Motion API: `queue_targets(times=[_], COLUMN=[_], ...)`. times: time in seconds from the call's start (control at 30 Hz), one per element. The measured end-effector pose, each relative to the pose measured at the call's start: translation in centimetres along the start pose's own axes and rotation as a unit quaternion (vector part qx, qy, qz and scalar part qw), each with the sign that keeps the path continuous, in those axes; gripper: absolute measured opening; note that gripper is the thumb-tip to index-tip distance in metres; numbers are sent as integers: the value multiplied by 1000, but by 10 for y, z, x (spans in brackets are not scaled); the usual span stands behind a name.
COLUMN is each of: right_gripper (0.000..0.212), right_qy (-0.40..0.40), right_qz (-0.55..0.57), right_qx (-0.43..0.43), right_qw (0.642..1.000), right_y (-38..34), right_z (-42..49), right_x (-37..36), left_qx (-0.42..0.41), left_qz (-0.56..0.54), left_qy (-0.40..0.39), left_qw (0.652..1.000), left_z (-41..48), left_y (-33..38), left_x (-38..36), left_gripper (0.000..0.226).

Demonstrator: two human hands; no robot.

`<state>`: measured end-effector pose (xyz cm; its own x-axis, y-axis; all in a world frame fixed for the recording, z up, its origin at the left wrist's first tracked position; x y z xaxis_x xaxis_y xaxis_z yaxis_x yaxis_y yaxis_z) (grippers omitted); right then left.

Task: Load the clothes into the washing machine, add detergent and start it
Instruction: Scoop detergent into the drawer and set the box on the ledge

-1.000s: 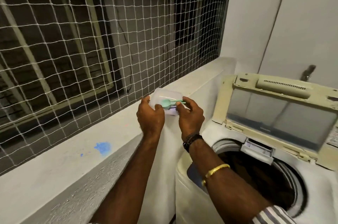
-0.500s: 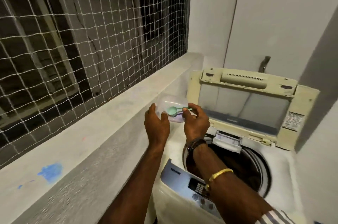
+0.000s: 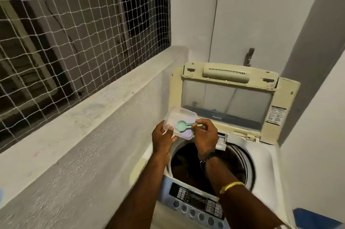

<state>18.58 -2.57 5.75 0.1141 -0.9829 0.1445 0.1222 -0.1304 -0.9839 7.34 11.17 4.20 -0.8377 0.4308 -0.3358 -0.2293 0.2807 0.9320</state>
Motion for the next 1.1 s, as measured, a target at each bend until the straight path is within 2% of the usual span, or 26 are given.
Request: queue_targets(times=[0.2,0.33,0.43,0.6,0.8,0.97,1.1], right_gripper=[39,25,18,13,14,16,19], right_qy=[6,23,37,37,52,63,77], right_qz=[25,31,19,-19,3,-45,-99], right_qx=[-35,-53,-54,-44,0,80,134], right_qw=[999,998,998,998,999,994,983], right_y=[35,52,67,88,76,52,37], right_z=[11,18,19,22,28,39,47], right_x=[28,45,53,56,55,49,47], left_qx=[12,79,102,122,104,130,119], left_qz=[-21,-77,-80,-73,-77,-110,-122], left_qy=[-38,-63,-86,-76,-77,-65,-62], left_qw=[999,992,988,987,989,983,983], left_z=[-13,-22,-25,-21,0,20,31], left_y=[-30,-51,-61,-72,-75,-84,-83], left_x=[-26,-43,-49,-55,-59,-61,-63], left_gripper=[42,44,38,34,31,35,33])
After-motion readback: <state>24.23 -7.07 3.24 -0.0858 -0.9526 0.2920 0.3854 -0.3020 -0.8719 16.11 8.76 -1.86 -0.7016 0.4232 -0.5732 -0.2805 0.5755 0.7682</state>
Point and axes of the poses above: each hand's wrist, its own z-axis towards the middle knuckle, its own x-axis out of the back of the hand, y = z × x, the point moved 6 cm from there along z, towards the middle knuckle, and after that the axes turned 7 degrees about -z, right-handed, at the moved point
